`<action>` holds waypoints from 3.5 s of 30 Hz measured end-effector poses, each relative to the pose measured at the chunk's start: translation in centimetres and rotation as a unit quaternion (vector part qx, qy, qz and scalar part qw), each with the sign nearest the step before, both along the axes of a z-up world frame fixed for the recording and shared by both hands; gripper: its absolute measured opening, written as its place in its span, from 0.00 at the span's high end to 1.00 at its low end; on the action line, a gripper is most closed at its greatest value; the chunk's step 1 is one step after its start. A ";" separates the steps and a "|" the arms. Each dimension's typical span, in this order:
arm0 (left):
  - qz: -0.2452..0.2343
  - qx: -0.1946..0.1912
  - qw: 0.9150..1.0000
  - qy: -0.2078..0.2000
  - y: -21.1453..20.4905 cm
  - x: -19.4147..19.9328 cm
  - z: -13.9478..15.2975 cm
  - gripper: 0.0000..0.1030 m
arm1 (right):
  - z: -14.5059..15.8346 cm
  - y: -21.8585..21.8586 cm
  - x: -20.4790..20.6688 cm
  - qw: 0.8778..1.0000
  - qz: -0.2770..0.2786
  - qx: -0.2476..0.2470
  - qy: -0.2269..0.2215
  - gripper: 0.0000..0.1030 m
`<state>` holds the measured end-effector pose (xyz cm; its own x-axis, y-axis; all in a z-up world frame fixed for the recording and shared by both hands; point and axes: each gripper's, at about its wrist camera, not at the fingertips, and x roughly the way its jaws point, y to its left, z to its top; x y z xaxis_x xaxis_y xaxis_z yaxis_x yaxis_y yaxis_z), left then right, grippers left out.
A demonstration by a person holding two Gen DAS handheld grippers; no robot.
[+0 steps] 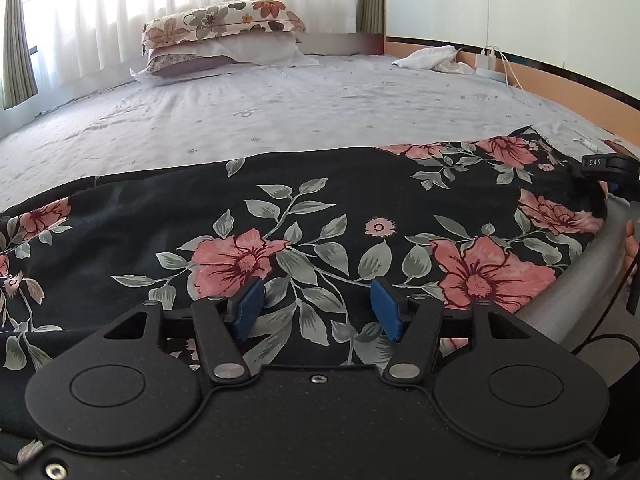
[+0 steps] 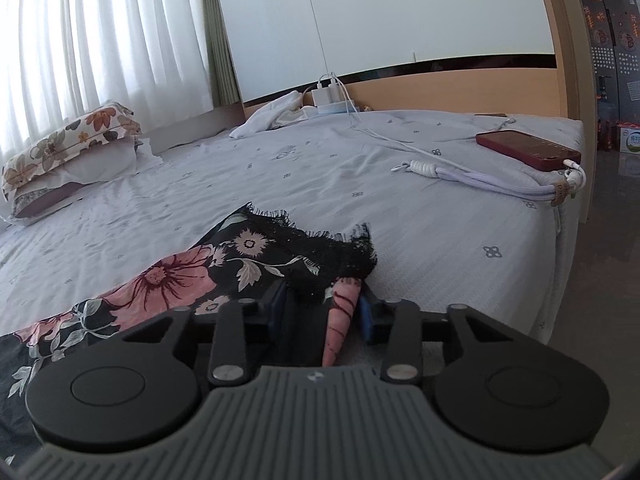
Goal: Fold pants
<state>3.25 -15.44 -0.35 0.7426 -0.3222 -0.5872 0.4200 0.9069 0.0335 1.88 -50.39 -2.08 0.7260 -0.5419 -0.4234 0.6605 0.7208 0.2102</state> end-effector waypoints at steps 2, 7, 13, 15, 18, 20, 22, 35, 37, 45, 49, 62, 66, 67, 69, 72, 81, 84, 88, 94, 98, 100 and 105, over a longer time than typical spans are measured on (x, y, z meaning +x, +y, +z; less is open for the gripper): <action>0.003 -0.007 1.000 0.007 0.3 0.1 0.3 0.43 | 0.0 -0.6 -0.3 1.000 -0.006 0.014 -0.011 0.86; 0.018 -0.025 1.000 -0.002 2.5 -0.1 1.6 0.44 | 0.7 -2.8 -1.6 0.995 -0.005 0.087 -0.056 0.94; 0.052 -0.044 0.998 -0.016 6.7 -0.3 3.0 0.43 | 3.2 -0.2 -1.3 0.993 0.030 0.095 -0.070 0.95; 0.066 -0.052 0.996 -0.021 8.1 -0.4 3.4 0.43 | 4.2 1.5 -0.3 0.990 0.061 0.101 -0.072 0.95; 0.090 -0.064 0.994 -0.028 10.3 -0.4 3.8 0.43 | 5.6 5.0 1.7 0.985 0.119 0.103 -0.070 0.95; 0.106 -0.075 0.991 -0.030 11.8 -0.4 4.0 0.43 | 6.3 8.0 3.3 0.979 0.165 0.104 -0.062 0.95; 0.123 -0.088 0.988 -0.031 13.4 -0.5 4.2 0.43 | 6.6 11.4 4.9 0.970 0.214 0.107 -0.049 0.95; 0.193 -0.126 0.973 -0.029 21.2 -0.8 3.4 0.43 | 3.0 31.8 8.0 0.893 0.424 0.144 0.039 0.95; 0.198 -0.128 0.971 -0.033 22.0 -0.8 3.4 0.43 | 2.8 33.4 7.5 0.888 0.436 0.143 0.041 0.95; 0.219 -0.141 0.965 -0.031 23.9 -0.3 2.9 0.43 | 3.1 37.0 7.1 0.885 0.454 0.091 0.048 0.95; 0.222 -0.142 0.964 -0.026 24.4 -0.2 2.5 0.43 | 2.9 38.6 6.8 0.882 0.465 0.056 0.054 0.95; 0.245 -0.134 0.960 -0.023 25.3 -0.2 1.9 0.42 | 2.6 41.8 5.8 0.869 0.490 0.032 0.055 0.94; 0.249 -0.134 0.959 -0.023 25.7 -0.3 1.8 0.42 | 2.5 42.3 5.6 0.867 0.495 0.039 0.053 0.94; 0.250 -0.135 0.959 -0.022 25.8 -0.4 1.8 0.42 | 2.6 42.4 5.6 0.865 0.497 0.041 0.053 0.94; 0.254 -0.134 0.958 -0.021 26.0 -0.3 1.8 0.42 | 2.5 42.8 5.6 0.863 0.500 0.040 0.054 0.94; 0.261 -0.136 0.955 -0.025 26.6 -0.4 1.9 0.42 | 2.3 43.5 5.6 0.862 0.503 0.031 0.055 0.93; 0.327 -0.131 0.934 -0.062 29.8 -1.4 3.0 0.25 | 2.3 44.1 3.9 0.834 0.550 0.025 0.026 0.21; 0.354 -0.121 0.925 -0.070 31.0 -1.3 3.3 0.24 | 2.6 44.0 2.6 0.824 0.567 0.011 0.016 0.18; 0.396 -0.110 0.908 -0.078 32.7 -1.1 3.4 0.18 | 3.2 41.8 0.7 0.851 0.525 0.002 -0.017 0.15; 0.467 -0.085 0.877 -0.078 35.2 -0.2 2.4 0.17 | 2.9 36.5 0.7 0.928 0.366 -0.065 -0.006 0.13; 0.498 -0.094 0.859 -0.077 36.6 0.2 1.9 0.16 | 1.9 33.9 1.0 0.949 0.299 -0.099 0.013 0.11; 0.507 -0.104 0.852 -0.073 37.4 0.5 1.6 0.15 | 1.0 33.0 1.1 0.952 0.286 -0.103 0.025 0.09; 0.522 -0.136 0.841 -0.045 38.9 1.3 0.4 0.12 | -1.1 32.1 0.8 0.948 0.298 -0.111 0.014 0.01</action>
